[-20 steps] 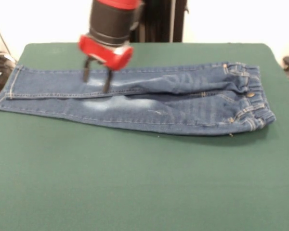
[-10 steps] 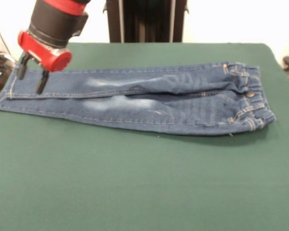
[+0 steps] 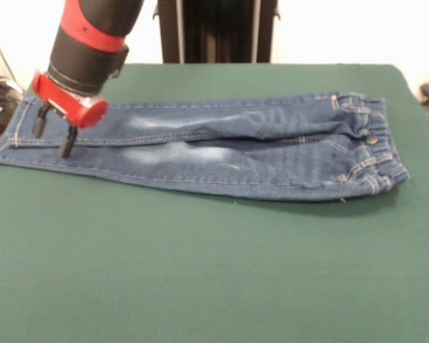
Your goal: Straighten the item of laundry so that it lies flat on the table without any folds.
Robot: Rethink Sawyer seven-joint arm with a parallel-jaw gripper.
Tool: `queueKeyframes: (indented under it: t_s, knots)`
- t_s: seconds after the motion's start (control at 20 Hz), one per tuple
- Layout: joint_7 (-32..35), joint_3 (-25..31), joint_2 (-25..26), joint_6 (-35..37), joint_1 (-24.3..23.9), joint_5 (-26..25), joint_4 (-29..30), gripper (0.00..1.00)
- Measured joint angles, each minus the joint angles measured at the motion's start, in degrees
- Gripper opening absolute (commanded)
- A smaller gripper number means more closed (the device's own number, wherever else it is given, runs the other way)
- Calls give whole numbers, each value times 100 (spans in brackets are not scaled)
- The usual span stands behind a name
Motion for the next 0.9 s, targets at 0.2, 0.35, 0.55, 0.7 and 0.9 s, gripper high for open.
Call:
queueKeyframes:
  t_s: [0.2, 0.35, 0.55, 0.7, 0.9]
  knots:
    - [11, 174, 128, -207, -44, -85, -2, 100]
    - [27, 234, 143, -486, -101, -190, 10, 100]
    - [27, 304, 140, -617, -182, -340, 16, 100]
    - [27, 429, 103, -770, -343, -612, 39, 100]
    - [27, 561, 60, -878, -518, -895, 56, 100]
